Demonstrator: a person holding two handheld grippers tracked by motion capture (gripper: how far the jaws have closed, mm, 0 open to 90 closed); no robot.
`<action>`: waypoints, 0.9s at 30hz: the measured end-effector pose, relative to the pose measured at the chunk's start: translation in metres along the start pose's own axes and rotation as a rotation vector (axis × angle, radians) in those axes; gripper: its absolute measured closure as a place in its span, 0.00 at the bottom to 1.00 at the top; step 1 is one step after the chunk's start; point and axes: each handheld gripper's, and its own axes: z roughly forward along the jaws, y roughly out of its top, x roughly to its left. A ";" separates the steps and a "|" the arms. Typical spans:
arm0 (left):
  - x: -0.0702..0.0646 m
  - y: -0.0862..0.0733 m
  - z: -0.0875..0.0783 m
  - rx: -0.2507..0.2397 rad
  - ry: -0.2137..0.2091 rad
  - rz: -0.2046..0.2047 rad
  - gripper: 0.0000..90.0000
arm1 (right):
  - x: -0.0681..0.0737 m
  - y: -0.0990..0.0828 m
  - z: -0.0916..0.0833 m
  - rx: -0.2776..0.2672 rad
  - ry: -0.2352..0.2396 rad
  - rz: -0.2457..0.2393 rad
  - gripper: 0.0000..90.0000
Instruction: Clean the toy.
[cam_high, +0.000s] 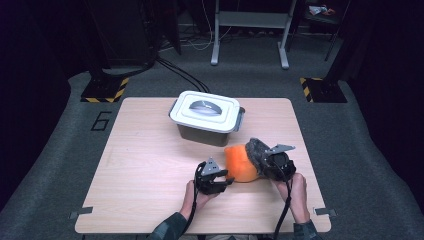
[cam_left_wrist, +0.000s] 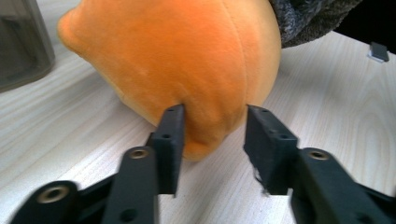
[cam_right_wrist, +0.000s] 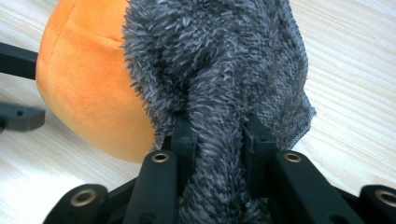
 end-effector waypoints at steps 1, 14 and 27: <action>-0.002 0.000 0.001 0.000 0.007 0.009 0.57 | -0.001 0.000 0.000 0.000 0.004 -0.001 0.78; -0.012 0.002 0.014 0.029 0.115 0.076 0.79 | -0.003 -0.003 0.002 -0.006 0.013 0.019 0.78; -0.006 0.019 0.002 0.001 -0.042 0.036 0.91 | 0.003 -0.001 -0.029 -0.056 0.009 -0.002 0.78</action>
